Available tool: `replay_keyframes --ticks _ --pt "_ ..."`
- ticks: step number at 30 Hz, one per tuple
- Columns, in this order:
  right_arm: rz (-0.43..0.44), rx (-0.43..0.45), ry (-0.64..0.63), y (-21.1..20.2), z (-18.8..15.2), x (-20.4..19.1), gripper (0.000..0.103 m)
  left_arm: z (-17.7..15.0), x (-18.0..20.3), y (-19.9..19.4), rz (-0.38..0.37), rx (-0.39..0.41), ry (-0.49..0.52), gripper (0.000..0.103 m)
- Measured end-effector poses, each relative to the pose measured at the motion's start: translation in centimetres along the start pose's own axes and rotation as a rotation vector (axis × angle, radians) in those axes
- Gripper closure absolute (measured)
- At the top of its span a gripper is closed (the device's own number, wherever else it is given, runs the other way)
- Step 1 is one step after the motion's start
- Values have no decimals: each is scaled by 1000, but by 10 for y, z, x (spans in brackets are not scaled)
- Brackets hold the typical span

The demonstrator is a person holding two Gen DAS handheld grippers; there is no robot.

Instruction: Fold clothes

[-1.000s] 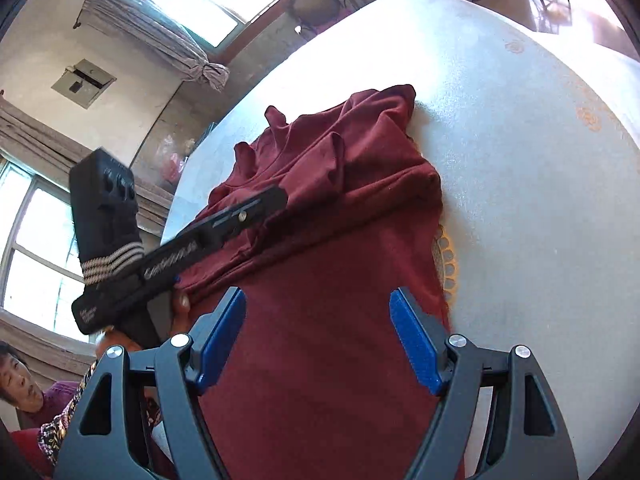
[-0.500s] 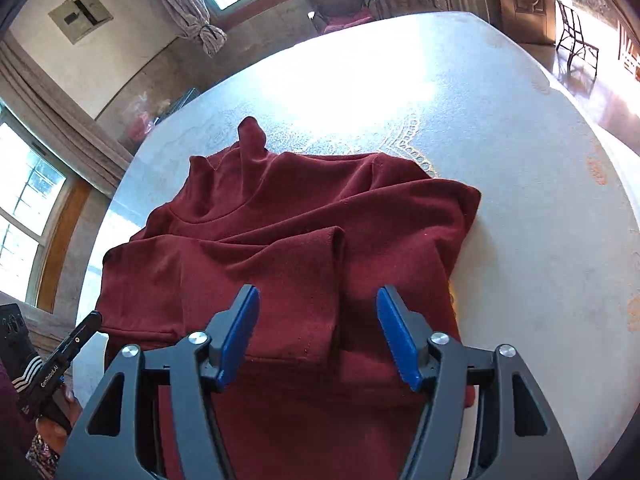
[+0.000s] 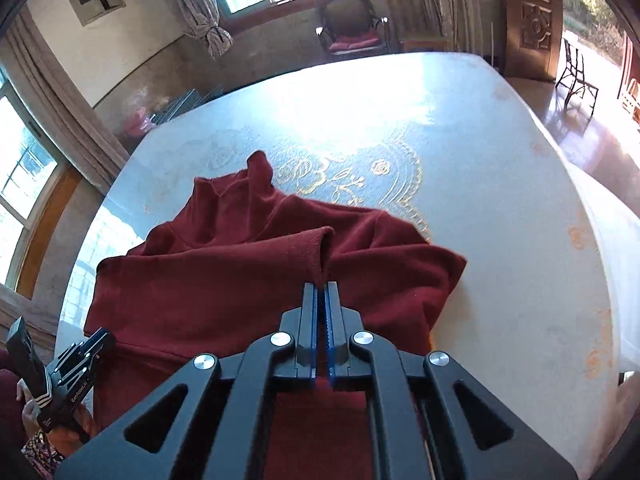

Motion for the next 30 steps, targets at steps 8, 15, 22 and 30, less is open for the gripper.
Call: replay_keyframes --ticks 8,15,22,30 --pt "-86 -126 19 43 -11 41 97 -13 5 7 20 -40 37 82" --pt "-144 9 -15 6 1 10 76 8 14 -11 54 64 23 82" --pt "-85 -170 -191 63 -18 -51 76 15 18 22 166 -2 50 82" --pt "-33 -129 -545 41 -12 -192 76 9 21 28 233 -23 61 79"
Point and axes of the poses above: each gripper's, at about its wrist camera, not at the fingertips, and y roughly the way its jaws point, x to its right, z to its top, the point moved 9 cm from there along y, roughly the way its jaws point, and after that the axes turned 14 degrees about -x, right-handed, at the moved point
